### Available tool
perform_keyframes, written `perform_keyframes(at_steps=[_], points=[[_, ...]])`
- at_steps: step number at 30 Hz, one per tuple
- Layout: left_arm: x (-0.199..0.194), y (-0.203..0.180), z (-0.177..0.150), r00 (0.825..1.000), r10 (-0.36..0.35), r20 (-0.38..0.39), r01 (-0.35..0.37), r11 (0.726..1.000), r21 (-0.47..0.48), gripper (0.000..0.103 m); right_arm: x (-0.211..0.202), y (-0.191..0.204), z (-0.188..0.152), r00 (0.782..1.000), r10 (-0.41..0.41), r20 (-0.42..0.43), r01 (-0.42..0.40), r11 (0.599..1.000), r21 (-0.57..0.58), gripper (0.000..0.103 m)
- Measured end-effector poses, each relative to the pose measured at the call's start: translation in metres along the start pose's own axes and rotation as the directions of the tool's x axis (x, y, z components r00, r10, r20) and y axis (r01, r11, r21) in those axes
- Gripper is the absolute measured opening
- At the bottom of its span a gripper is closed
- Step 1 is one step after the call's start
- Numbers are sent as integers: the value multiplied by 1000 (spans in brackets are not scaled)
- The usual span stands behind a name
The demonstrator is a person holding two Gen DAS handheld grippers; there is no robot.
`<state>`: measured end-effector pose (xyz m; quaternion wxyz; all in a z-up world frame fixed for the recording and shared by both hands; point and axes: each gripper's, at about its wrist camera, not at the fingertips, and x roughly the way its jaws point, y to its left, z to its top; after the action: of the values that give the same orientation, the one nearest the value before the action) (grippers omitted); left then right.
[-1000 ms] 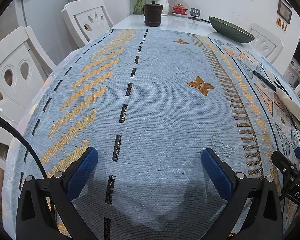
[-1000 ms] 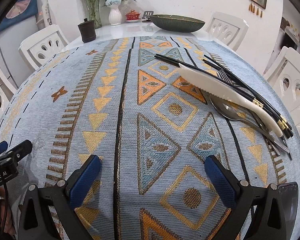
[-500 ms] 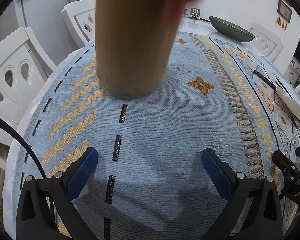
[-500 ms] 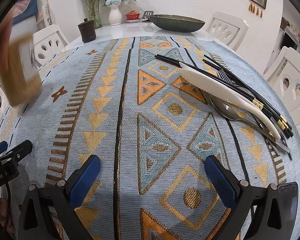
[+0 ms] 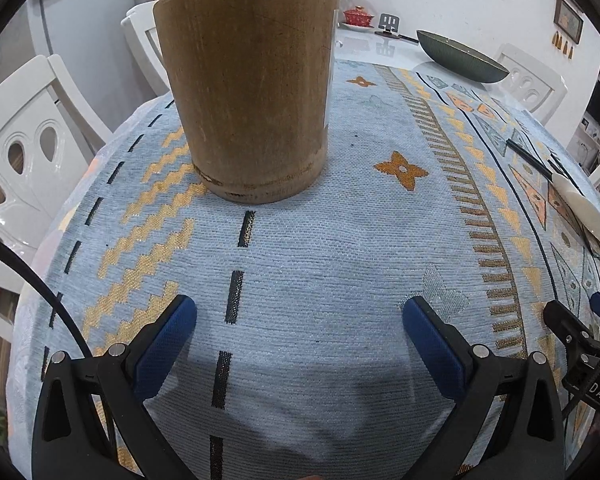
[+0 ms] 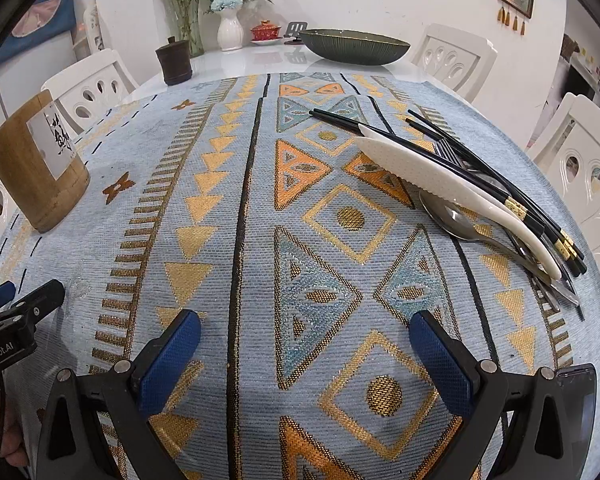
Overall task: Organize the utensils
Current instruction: 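Move the left gripper toward the brown wooden cup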
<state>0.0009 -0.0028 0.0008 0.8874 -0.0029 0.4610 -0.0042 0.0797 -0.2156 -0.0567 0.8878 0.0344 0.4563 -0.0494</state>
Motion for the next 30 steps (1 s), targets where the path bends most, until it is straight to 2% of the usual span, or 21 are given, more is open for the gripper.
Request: perform_keyframes(at_steps=[30], points=[[-2,0,-1,1000,-5,8,5,1000,-3,103,0,-1,0,1000,0,0,0,1000,0,103]])
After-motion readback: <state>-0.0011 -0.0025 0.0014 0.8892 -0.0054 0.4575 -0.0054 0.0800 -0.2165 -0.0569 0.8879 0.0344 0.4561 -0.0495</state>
